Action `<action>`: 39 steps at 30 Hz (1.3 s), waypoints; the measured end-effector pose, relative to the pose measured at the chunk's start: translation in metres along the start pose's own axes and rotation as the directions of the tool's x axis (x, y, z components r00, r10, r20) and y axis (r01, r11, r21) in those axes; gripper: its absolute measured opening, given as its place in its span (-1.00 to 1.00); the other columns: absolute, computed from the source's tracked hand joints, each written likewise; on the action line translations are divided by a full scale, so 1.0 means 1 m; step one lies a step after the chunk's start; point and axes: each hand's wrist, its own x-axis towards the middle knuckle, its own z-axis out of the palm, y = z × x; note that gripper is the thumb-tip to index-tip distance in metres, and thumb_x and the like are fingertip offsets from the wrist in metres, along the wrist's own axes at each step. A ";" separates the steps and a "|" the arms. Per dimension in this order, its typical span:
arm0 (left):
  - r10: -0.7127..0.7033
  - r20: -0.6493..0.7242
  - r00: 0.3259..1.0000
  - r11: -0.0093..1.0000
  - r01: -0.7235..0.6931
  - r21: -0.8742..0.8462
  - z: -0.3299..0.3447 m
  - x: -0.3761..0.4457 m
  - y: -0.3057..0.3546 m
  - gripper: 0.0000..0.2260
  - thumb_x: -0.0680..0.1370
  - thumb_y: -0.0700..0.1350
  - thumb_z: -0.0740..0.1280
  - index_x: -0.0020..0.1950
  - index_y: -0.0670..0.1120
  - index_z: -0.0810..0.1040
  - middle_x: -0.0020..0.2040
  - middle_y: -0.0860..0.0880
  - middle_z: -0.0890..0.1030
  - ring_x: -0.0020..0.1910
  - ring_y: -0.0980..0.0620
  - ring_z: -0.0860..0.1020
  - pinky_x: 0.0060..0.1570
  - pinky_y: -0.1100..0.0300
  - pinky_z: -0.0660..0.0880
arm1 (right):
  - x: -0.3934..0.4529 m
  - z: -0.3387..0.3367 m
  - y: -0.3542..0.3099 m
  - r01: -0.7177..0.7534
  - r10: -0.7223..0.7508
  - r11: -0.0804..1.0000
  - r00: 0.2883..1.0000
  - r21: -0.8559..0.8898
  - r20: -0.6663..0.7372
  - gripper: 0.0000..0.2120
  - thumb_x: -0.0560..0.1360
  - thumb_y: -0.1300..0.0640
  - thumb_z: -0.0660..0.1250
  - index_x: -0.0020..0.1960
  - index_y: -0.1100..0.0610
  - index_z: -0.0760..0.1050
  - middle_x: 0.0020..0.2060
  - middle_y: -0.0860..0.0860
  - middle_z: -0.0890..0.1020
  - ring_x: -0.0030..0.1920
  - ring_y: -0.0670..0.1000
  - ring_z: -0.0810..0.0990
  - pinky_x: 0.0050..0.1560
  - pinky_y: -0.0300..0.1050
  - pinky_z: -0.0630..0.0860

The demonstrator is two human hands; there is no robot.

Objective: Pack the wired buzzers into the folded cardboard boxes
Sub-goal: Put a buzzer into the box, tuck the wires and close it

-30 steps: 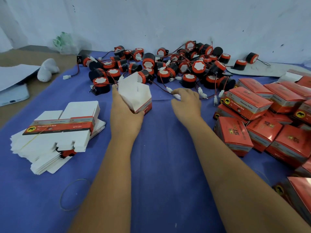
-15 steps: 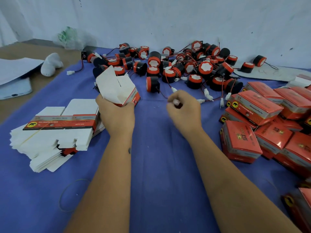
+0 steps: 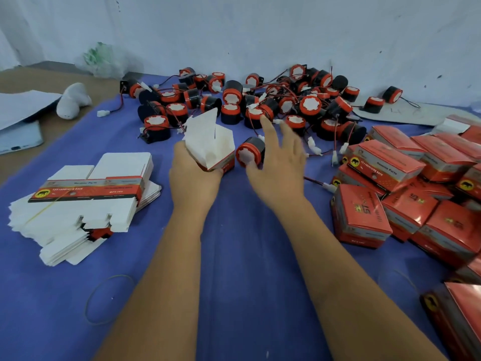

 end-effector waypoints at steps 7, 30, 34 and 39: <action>0.041 -0.009 0.999 0.992 -0.040 0.122 -0.002 0.002 -0.004 -0.37 0.42 0.02 0.53 0.37 -0.05 0.31 0.25 -0.04 0.53 0.24 -0.10 0.47 0.05 0.04 0.48 | 0.008 0.024 0.004 -0.141 0.127 0.973 0.988 0.181 0.088 -0.50 0.53 -0.11 0.33 0.39 -0.01 0.25 0.29 0.03 0.40 0.22 0.15 0.45 0.23 0.13 0.39; 0.104 0.613 0.783 0.994 -0.056 -0.096 -0.031 0.009 -0.004 -0.40 0.40 -0.25 0.55 0.34 0.09 0.43 0.17 0.07 0.60 0.07 0.20 0.59 0.01 0.33 0.55 | -0.021 0.000 -0.025 0.314 -0.341 0.939 0.895 -0.139 -0.288 -0.86 0.48 0.08 0.35 -0.09 0.13 0.63 -0.09 -0.01 0.66 0.06 0.10 0.55 0.29 0.00 0.18; 0.093 0.586 0.805 0.995 -0.048 -0.092 -0.030 0.010 -0.006 -0.44 0.40 -0.22 0.55 0.30 0.13 0.44 0.11 0.08 0.62 0.00 0.20 0.61 -0.02 0.27 0.56 | -0.022 0.000 -0.027 0.342 -0.443 0.886 0.825 -0.314 -0.351 -0.87 0.47 0.13 0.32 -0.23 0.09 0.59 -0.27 -0.02 0.61 -0.11 0.09 0.59 0.10 -0.03 0.24; 0.110 0.551 0.828 0.993 -0.068 -0.095 -0.027 0.008 -0.006 -0.45 0.42 -0.30 0.50 0.28 0.11 0.42 0.04 0.05 0.61 -0.02 0.16 0.62 -0.12 0.32 0.57 | -0.022 0.000 -0.035 0.357 -0.434 0.881 0.871 -0.311 -0.231 -0.85 0.48 0.12 0.31 -0.22 0.15 0.58 -0.31 0.07 0.60 -0.20 0.15 0.56 -0.09 0.00 0.38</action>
